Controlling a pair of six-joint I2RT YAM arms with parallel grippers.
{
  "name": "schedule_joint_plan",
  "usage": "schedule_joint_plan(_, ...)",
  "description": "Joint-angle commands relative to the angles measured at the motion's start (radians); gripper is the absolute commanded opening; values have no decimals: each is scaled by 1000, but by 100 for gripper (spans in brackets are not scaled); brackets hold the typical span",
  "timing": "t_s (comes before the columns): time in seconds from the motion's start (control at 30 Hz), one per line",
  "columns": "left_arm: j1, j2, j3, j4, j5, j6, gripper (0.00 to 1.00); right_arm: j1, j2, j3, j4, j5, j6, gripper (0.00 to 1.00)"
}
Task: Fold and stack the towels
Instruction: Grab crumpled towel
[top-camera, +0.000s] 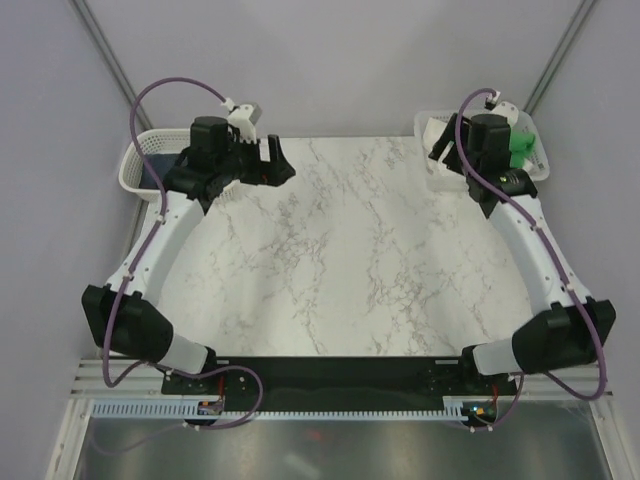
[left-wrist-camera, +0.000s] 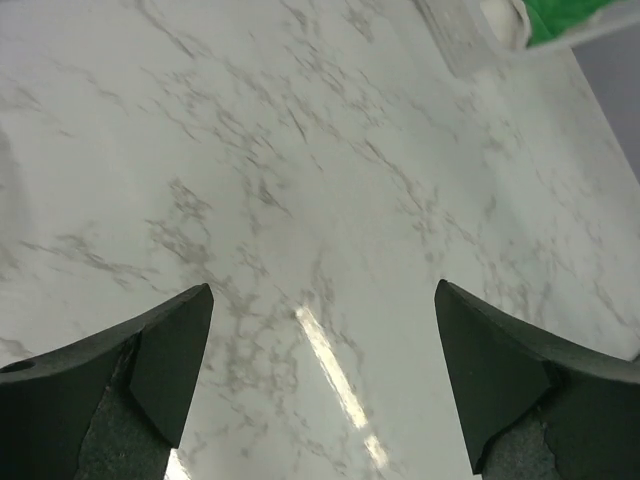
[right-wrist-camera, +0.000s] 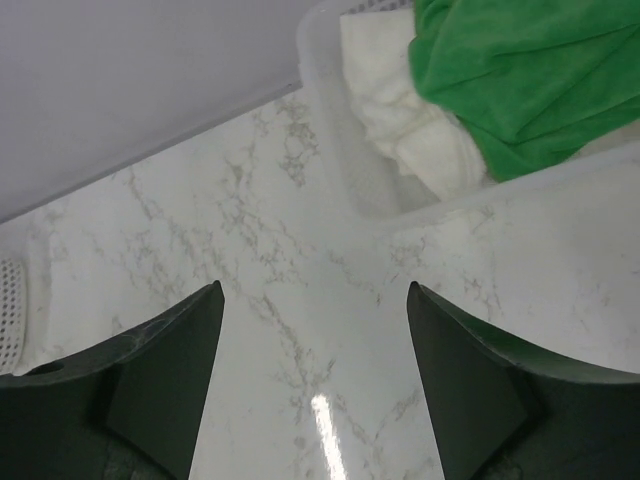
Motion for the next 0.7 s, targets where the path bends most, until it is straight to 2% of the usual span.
schedule_joint_plan(0.0, -72, -117, -139, -5, 186, -91, 100, -92, 164, 145, -25, 104, 9, 82)
schedule_joint_plan(0.13, -103, -277, -259, 22, 189, -103, 100, -146, 387, 352, -65, 240, 64, 80)
schedule_joint_plan(0.33, -106, -417, -319, 22, 189, -103, 100, -237, 625, 525, -91, 236, 171, 79)
schedule_joint_plan(0.37, -104, -427, -324, 30, -22, -248, 100, -247, 644, 538, -91, 230, 199, 78)
schedule_joint_plan(0.43, -104, -441, -351, 137, 57, -242, 100, -278, 702, 573, -90, 233, 268, 78)
schedule_joint_plan(0.47, -104, -440, -359, 154, 169, -220, 100, -289, 721, 587, -90, 233, 291, 78)
schedule_joint_plan(0.67, -106, -378, -439, 241, 336, -209, 100, -352, 847, 659, -47, 194, 409, 76)
